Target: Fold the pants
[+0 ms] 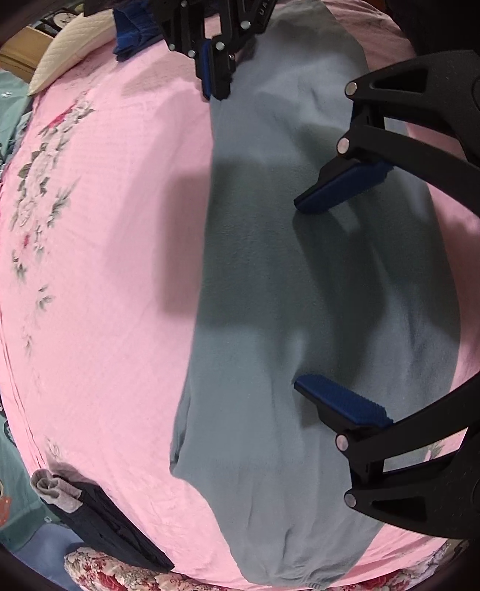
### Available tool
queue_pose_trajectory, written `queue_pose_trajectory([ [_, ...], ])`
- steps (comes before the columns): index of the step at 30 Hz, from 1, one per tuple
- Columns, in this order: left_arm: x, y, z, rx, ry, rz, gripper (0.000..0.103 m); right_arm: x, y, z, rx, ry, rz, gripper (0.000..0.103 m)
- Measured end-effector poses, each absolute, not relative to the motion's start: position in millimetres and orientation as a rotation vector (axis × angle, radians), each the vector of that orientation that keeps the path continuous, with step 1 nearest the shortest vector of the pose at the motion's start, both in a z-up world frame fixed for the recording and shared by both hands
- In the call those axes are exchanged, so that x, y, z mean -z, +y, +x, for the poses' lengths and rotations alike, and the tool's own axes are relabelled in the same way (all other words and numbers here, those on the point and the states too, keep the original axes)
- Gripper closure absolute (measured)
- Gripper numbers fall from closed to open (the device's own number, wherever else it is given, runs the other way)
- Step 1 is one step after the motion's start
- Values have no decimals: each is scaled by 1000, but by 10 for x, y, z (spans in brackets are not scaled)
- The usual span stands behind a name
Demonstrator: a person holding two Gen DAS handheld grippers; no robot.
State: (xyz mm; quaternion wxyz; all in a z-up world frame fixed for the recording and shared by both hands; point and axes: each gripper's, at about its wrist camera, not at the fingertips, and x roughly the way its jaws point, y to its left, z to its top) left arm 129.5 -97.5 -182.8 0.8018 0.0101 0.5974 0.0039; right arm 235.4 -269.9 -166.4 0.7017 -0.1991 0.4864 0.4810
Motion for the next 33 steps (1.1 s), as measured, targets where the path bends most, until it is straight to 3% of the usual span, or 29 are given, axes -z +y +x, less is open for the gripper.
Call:
queue_pose_trajectory([
  [3,1819,-970,1315,-2,1280,21,9,1448,-2714,2227,-1006,1041,-402,93],
  [5,1842,-961,1315,-2,1271,23,2,1303,-2800,2084,-1012,1017,-281,77],
  [6,1858,-951,1307,-5,1260,30,2,1283,-2825,2002,-1008,1015,-216,56],
  [7,1864,-936,1297,3,1251,22,2,1315,-2836,1912,-996,1016,-181,52],
  [11,1880,-931,1280,24,1238,41,2,1643,-3038,1691,-858,1091,-164,53],
  [22,1875,-925,1252,17,1209,38,2,1362,-4959,1292,-228,1036,216,47],
  [29,1867,-927,1229,-5,1202,28,2,1546,-4846,1393,-278,1050,140,50],
  [33,1867,-924,1242,-9,1212,25,2,1659,-4833,1495,-352,1086,67,59],
])
